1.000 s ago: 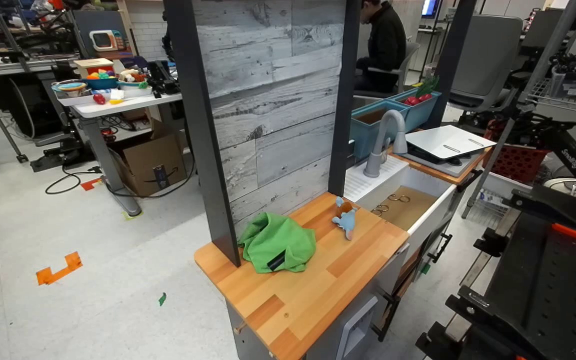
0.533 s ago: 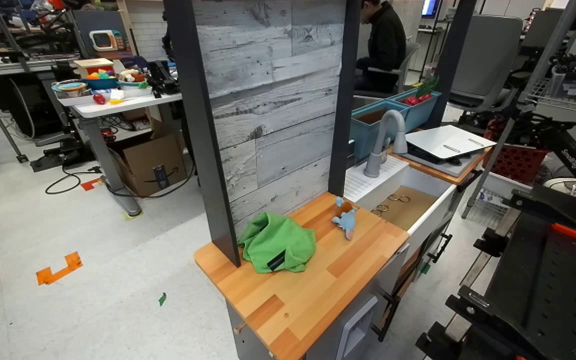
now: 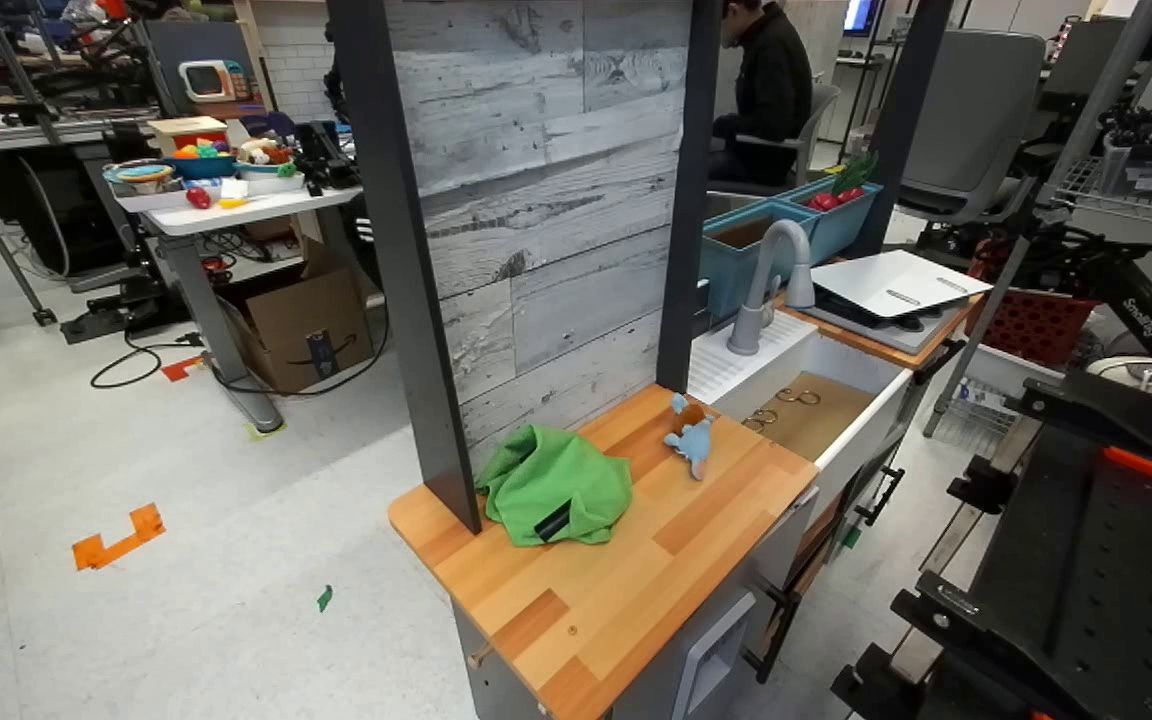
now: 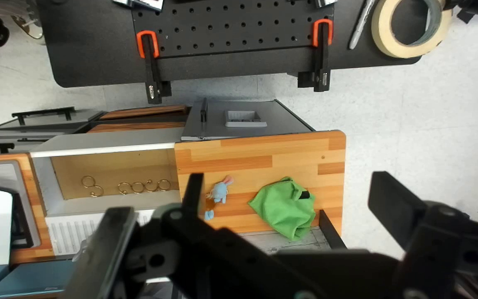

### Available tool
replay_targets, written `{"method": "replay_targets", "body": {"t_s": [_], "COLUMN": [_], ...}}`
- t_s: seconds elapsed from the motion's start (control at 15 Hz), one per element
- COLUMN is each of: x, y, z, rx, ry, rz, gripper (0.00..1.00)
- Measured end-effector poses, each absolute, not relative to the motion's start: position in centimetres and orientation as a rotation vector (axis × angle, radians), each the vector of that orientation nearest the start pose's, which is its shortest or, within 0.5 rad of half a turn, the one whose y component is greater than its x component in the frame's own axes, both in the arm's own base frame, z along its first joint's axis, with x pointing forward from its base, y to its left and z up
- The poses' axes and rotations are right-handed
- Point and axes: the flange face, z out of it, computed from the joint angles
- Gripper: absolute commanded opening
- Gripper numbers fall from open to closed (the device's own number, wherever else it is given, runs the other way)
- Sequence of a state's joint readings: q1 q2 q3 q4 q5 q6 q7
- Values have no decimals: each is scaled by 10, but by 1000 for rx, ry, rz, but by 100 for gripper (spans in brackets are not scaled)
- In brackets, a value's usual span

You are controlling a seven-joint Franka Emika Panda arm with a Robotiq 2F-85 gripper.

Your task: Unfold the green towel once from left to right.

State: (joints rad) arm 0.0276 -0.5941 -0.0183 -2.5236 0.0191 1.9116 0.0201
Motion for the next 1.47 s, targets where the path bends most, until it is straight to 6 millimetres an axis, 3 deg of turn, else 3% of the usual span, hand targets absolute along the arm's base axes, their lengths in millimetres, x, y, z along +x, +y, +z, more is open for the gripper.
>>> {"method": "replay_targets", "body": {"t_s": [0.47,0.67,0.93,1.47], "x": [366,371,399,456], "y": [5,10,25,56], "z": [474,463,422,310], "rx": [-3114,-3116,-3126,-3134], "ry": [22,49,101,165], "rz": [30,40,35,106], "gripper": [100,100,100,100]}}
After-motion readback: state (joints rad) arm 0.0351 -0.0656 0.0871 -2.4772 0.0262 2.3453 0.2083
